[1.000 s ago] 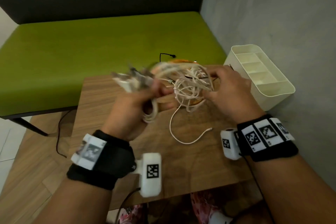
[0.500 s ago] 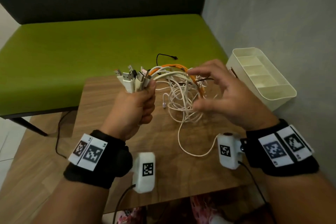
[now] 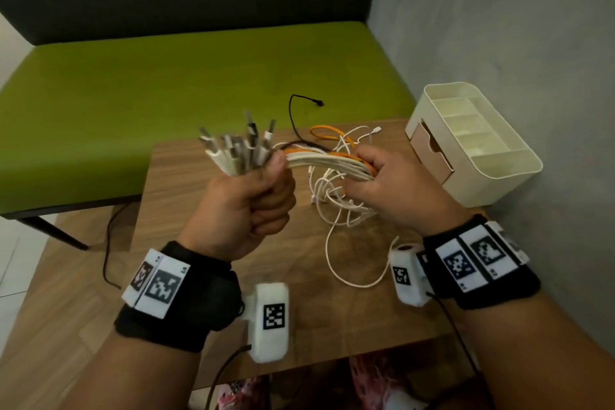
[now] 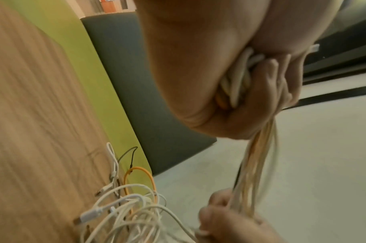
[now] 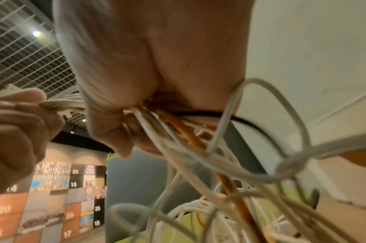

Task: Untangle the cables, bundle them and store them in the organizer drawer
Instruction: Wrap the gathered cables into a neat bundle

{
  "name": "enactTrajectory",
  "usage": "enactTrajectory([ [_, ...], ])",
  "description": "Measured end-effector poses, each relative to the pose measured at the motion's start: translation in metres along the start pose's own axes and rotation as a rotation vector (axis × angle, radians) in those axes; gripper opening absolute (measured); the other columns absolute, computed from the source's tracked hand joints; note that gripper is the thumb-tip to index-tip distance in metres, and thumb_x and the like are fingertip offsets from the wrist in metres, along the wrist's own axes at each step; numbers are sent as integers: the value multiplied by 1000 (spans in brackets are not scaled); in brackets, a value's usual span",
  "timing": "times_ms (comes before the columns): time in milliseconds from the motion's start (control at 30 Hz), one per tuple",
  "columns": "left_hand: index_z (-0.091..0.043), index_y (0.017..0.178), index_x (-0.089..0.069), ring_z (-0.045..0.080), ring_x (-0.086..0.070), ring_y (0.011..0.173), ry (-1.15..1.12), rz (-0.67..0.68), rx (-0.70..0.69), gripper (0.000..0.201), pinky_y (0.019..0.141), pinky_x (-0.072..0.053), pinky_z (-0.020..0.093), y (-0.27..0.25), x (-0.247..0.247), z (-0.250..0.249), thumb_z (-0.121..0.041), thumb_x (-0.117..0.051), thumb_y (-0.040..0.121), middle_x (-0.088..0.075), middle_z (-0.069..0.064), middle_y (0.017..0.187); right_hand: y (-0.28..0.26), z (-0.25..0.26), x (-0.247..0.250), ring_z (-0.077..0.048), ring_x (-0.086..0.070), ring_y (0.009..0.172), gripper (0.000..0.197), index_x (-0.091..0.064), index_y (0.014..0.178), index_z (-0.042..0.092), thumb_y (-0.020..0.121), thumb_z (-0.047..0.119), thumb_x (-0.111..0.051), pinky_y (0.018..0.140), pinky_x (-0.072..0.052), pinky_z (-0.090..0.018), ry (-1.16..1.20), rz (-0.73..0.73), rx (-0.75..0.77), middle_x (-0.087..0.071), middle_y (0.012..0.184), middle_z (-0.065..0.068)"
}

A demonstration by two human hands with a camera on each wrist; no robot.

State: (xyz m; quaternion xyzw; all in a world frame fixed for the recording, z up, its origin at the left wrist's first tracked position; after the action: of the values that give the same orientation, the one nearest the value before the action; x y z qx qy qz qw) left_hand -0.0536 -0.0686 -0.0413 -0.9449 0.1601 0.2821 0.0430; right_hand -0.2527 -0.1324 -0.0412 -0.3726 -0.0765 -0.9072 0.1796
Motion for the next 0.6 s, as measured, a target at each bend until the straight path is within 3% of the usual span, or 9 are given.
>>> enactTrajectory([
  [67, -18, 62, -46, 5, -16, 38, -99, -3, -28, 42, 34, -17, 13, 0, 2, -4, -41, -77, 77, -22, -8, 48, 2, -7, 4, -13, -53, 68, 13, -61, 83, 26, 80, 28, -73, 70, -40, -30, -159, -113, -6, -58, 66, 8],
  [167, -17, 62, -47, 5, -16, 38, -126, -12, -57, 41, 33, -18, 14, -1, 5, -9, -41, -76, 79, -23, -9, 46, 5, -21, 8, -18, -53, 95, 17, -62, 99, 32, 84, 30, -70, 93, -25, -36, -430, -277, -44, -64, 85, 10],
  [267, -17, 63, -45, 5, -16, 38, -129, -36, -53, 42, 32, -20, 14, 0, 6, -8, -40, -76, 79, -30, -11, 45, 8, -29, 5, -19, -47, 119, 40, -54, 122, 40, 84, 38, -69, 96, -24, -45, -485, -232, -64, -63, 115, 13],
  [433, -18, 64, -46, 4, -16, 38, -143, -55, -110, 38, 32, -17, 15, -4, 12, -19, -40, -73, 80, -24, -11, 46, 5, -44, 14, -25, -38, 130, 78, -33, 139, 43, 75, 27, -74, 103, -24, -54, -627, -279, -155, -36, 148, 11],
  [533, -18, 66, -38, 3, -18, 37, -47, -113, -95, 41, 32, -18, 14, -4, 17, -20, -37, -71, 82, -28, -11, 46, 3, -48, 10, -30, -27, 138, 97, -17, 145, 41, 71, 33, -78, 109, -19, -56, -640, -134, -194, -16, 156, 4],
  [600, -18, 66, -36, 4, -18, 36, 39, -176, -67, 36, 34, -15, 13, -2, 17, -15, -30, -64, 87, -25, -9, 46, 1, -42, 10, -26, -22, 142, 110, -15, 147, 46, 61, 56, -83, 112, -17, -54, -598, 45, -212, -15, 156, 6],
])
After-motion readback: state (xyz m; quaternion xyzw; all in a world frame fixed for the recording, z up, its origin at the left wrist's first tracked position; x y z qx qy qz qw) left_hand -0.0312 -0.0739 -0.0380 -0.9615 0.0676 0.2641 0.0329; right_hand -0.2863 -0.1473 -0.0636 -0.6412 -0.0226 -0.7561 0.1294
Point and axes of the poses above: each hand's wrist, its own y-axis towards the middle knuckle, its own x-axis out of the back of the hand, z = x × y, the point moved 2 cm from there along y, towards the middle knuckle
